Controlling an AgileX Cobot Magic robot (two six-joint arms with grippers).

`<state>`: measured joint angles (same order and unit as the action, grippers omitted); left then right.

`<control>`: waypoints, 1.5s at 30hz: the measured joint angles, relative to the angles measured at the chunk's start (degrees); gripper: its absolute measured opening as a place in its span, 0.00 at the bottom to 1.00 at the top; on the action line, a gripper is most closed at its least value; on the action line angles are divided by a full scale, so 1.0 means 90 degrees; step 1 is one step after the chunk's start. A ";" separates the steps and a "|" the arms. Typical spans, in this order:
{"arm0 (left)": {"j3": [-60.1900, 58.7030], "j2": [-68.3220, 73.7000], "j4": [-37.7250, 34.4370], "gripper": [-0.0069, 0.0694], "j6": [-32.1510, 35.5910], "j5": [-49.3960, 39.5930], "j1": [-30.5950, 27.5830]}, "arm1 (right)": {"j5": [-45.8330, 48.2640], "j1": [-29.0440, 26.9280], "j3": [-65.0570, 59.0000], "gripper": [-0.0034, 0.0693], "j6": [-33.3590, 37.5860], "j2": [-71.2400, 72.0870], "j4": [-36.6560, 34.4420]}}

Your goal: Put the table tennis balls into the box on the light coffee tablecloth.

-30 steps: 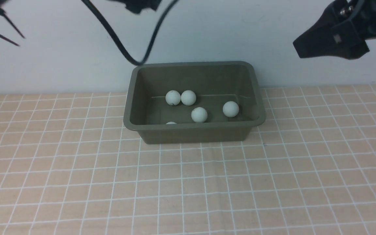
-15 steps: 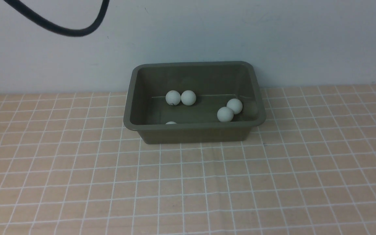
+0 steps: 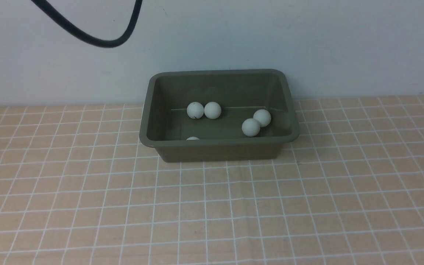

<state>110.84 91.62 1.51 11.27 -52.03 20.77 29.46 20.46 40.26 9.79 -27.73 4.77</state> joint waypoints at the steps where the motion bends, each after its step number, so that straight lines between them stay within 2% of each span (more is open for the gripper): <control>1: 0.0000 0.0000 -0.0035 0.36 0.0000 0.0000 0.0000 | -0.0349 0.0000 -0.0523 0.74 -0.0148 0.0361 0.0007; 8: 0.0000 0.0000 -0.0168 0.36 0.0000 0.0000 0.0000 | -0.1036 0.0000 -0.1567 0.72 -0.0274 0.1025 0.0025; 23: 0.0000 0.0114 -0.0443 0.36 0.0006 0.0000 0.0000 | -0.0549 0.0000 -0.1903 0.71 -0.0471 0.1038 -0.0046; 35: 0.0000 0.0283 -0.0995 0.36 0.0105 0.0000 0.0000 | -0.2270 0.0000 -0.3562 0.71 -0.0783 0.1038 -0.0737; 45: 0.0000 0.0283 -0.1000 0.36 0.0125 0.0000 0.0000 | -0.2318 0.0000 -0.3598 0.71 -0.0790 0.1038 -0.0784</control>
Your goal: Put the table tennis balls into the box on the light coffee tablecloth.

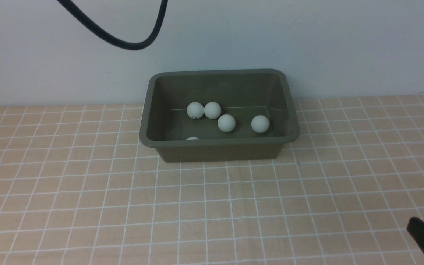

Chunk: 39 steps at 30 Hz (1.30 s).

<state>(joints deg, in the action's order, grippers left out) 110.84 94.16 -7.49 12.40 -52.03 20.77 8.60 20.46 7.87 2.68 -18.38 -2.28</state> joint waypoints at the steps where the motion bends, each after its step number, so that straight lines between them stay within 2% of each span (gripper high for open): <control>1: 0.0000 0.0000 0.0000 0.36 0.0007 0.0000 0.0000 | 0.0000 0.0000 0.0000 0.71 0.0005 0.0000 0.0000; 11: 0.0000 0.0000 -0.0023 0.36 0.0043 0.0000 0.0000 | 0.0000 0.0000 0.0000 0.71 0.0024 0.0000 0.0000; 21: 0.0000 0.0000 -0.0396 0.36 0.0048 0.0000 0.0000 | 0.0000 -0.0144 -0.0001 0.71 0.0024 0.0000 0.0000; 31: 0.0000 0.0000 -0.0422 0.36 0.0056 0.0000 0.0000 | -0.0045 -0.2045 -0.0160 0.71 0.0024 0.0332 -0.0072; 39: 0.0000 0.0000 -0.0422 0.36 0.0118 0.0000 0.0000 | 0.0457 -0.2591 -0.0798 0.71 0.0024 0.0945 -0.0072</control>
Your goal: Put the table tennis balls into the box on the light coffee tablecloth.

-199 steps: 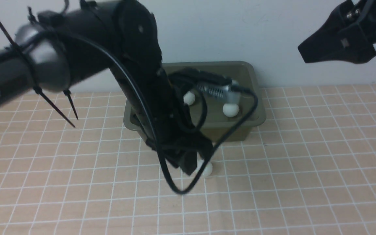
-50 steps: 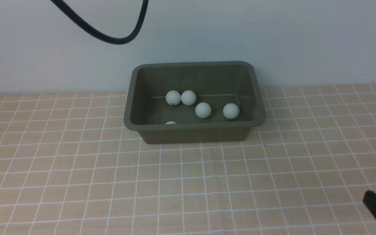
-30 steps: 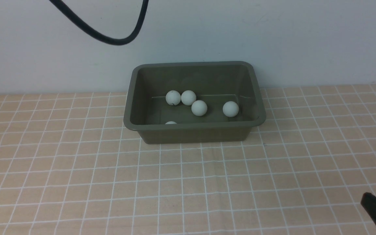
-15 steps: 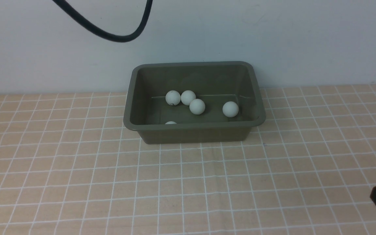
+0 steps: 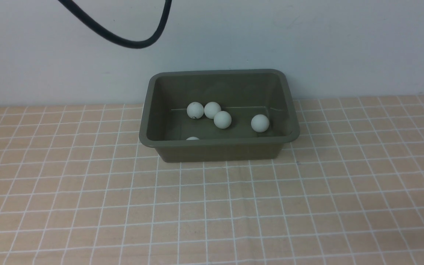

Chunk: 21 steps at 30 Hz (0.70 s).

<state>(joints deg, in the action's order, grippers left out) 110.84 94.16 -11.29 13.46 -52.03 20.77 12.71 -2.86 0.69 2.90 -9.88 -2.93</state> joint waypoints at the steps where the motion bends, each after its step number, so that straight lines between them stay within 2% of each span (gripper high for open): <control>1: 0.0000 0.0000 0.0000 0.36 0.0013 0.0000 0.0000 | 0.0108 -0.0015 -0.0019 0.71 0.0000 0.0013 0.0000; 8: 0.0000 0.0000 0.0000 0.36 0.0021 -0.0005 0.0000 | 0.1003 -0.0024 -0.0063 0.71 0.0000 0.0136 0.0000; 21: 0.0000 0.0000 0.0000 0.36 0.0028 -0.0005 0.0000 | 0.1109 -0.0029 -0.0215 0.71 0.0000 0.0742 0.0000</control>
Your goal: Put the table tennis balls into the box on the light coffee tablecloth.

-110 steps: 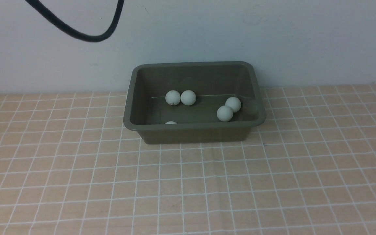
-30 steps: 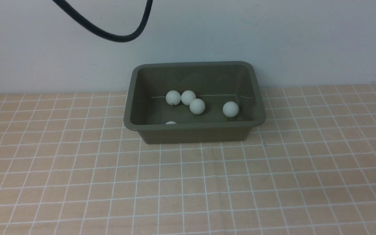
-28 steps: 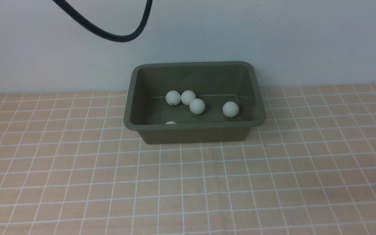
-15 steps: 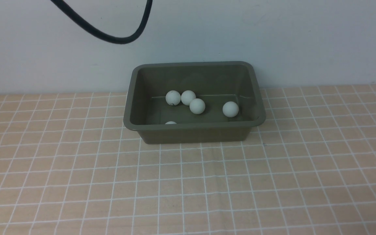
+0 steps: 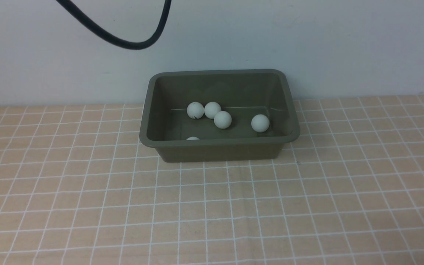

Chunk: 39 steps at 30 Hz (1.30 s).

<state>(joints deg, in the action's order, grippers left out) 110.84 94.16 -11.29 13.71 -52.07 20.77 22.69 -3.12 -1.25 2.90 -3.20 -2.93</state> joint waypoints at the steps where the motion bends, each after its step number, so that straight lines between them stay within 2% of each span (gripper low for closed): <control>1: 0.0000 0.0000 0.0000 0.36 0.0000 0.0000 0.0000 | 0.0000 0.0000 0.0000 0.71 0.0000 0.0035 0.0000; 15: 0.0000 0.0000 -0.0337 0.36 0.0000 0.0000 0.0000 | 0.0083 0.0000 0.0000 0.71 0.0000 0.0419 -0.0004; 25: 0.0000 0.0000 -0.1060 0.36 0.0000 0.0006 0.0000 | 0.0083 0.0000 0.0000 0.71 0.0000 0.0419 -0.0004; 39: 0.0000 0.0000 -0.1113 0.36 0.0000 0.0006 0.0000 | 0.0083 0.0000 0.0000 0.71 0.0000 0.0419 -0.0004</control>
<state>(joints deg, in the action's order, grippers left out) 110.84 94.16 -21.31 13.71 -52.02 20.77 23.44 -3.12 -1.25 2.90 0.57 -2.97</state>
